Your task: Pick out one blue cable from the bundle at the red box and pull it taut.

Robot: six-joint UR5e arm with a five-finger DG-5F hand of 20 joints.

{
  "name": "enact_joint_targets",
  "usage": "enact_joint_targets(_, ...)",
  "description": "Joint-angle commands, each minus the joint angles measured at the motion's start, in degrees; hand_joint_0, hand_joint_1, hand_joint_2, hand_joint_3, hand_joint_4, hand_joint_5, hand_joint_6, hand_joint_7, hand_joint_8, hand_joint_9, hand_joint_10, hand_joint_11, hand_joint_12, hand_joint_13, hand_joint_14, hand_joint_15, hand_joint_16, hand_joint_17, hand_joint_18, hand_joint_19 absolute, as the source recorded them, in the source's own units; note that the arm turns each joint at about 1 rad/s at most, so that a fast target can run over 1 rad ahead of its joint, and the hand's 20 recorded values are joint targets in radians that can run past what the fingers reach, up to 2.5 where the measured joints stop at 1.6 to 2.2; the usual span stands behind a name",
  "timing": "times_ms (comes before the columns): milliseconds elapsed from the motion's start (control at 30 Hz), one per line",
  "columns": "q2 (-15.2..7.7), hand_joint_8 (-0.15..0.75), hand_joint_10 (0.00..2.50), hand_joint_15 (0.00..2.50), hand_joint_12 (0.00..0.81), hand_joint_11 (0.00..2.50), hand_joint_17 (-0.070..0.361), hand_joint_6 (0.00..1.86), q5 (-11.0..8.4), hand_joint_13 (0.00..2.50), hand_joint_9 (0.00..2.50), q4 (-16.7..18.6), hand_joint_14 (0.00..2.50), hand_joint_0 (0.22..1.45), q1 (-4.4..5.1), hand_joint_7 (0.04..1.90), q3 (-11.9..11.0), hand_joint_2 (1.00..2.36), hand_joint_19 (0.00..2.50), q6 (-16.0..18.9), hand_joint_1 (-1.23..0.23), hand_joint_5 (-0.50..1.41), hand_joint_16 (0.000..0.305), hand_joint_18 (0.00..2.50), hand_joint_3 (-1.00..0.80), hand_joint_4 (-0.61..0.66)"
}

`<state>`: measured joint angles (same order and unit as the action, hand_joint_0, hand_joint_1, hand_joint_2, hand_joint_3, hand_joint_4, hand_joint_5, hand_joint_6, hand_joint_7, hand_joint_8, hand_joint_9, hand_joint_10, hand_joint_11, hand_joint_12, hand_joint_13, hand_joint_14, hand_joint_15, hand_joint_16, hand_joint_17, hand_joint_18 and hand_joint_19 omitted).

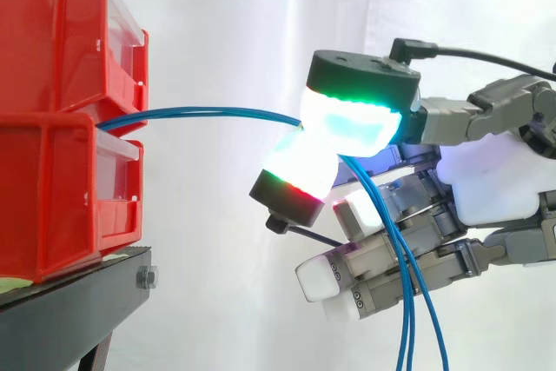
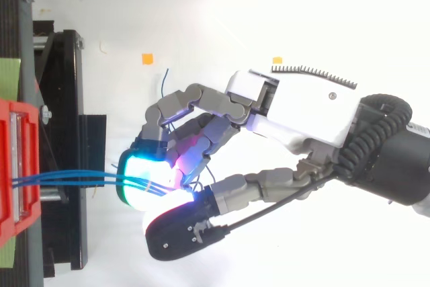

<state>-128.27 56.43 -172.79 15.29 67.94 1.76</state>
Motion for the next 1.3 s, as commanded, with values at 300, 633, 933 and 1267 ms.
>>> enact_joint_targets(300,0.0,0.29,0.02,0.37,0.188,0.68,0.045,0.93,0.0,0.86,1.14,0.0,0.01,0.61,0.0,0.9,0.0,1.0,0.45,0.0,-0.82,-0.15,0.02,0.47,-0.5,0.08)
enact_joint_targets(633,0.0,0.302,0.02,0.36,0.194,0.67,0.048,0.9,0.0,0.87,1.14,0.0,0.01,0.53,0.0,0.91,-0.1,1.0,0.46,0.0,-0.66,-0.14,0.021,0.47,-0.5,0.11)
enact_joint_targets(933,0.0,0.3,0.02,0.37,0.176,0.66,0.039,0.9,0.09,0.85,1.13,0.0,0.01,0.63,-0.18,0.96,0.0,1.01,0.49,0.0,-0.72,-0.14,0.017,0.43,-0.42,0.05)
enact_joint_targets(1267,0.0,0.297,0.02,0.37,0.18,0.67,0.038,0.92,0.09,0.84,1.08,-0.1,0.01,0.68,-0.18,1.01,-0.1,1.01,0.46,0.0,-0.84,-0.15,0.017,0.44,-0.3,-0.02)
